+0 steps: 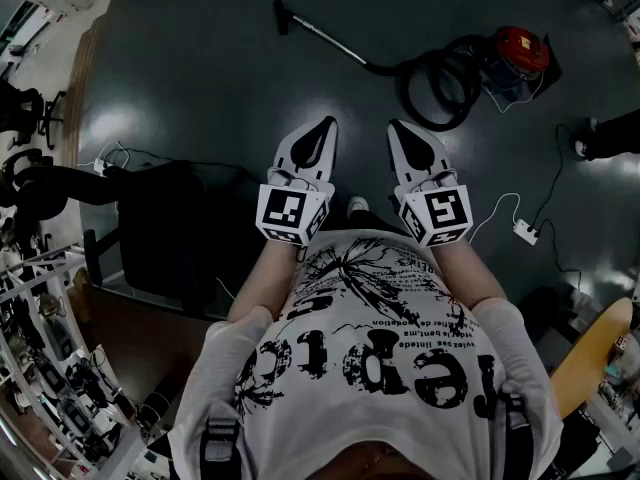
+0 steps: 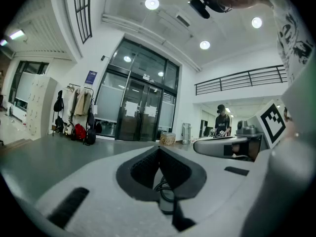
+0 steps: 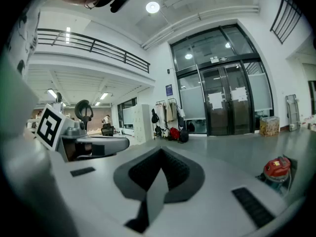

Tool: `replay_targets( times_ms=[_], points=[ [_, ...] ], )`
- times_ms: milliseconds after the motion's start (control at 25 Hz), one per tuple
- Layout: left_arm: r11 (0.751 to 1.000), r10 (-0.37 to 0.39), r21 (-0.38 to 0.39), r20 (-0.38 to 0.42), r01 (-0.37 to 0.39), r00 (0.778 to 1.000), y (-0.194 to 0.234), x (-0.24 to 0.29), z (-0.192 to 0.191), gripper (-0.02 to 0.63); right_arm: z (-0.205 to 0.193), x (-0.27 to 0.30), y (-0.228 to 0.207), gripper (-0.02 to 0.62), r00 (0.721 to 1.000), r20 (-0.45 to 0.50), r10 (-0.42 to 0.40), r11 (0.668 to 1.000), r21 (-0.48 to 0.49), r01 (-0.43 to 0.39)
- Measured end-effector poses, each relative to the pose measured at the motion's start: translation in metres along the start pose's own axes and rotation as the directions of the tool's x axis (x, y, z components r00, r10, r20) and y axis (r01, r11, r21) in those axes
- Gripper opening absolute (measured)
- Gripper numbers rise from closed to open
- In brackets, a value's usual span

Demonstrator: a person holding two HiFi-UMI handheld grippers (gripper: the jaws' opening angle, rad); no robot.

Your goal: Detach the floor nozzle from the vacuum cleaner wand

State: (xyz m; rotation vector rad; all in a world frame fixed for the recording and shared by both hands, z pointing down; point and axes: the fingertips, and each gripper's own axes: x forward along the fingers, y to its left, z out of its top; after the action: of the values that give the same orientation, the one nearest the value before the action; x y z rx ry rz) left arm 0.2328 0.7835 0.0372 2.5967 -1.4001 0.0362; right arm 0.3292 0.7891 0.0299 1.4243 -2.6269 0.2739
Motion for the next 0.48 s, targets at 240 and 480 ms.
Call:
replay_targets(
  times_ms=[240,480],
  points=[
    [0.998,0.042,-0.049,0.000,-0.042,0.999,0.086,-0.001,0.013,0.003,0.016,0.073,0.026,0.003,1.000,-0.017,0.003,1.000,0.005,-0.003],
    [0.994,0.078,-0.076,0.007,-0.078,0.997,0.198,-0.007,0.039,0.003,0.033,0.167,0.062,0.003,0.998,-0.057,0.021,0.999,-0.024,-0.022]
  ],
)
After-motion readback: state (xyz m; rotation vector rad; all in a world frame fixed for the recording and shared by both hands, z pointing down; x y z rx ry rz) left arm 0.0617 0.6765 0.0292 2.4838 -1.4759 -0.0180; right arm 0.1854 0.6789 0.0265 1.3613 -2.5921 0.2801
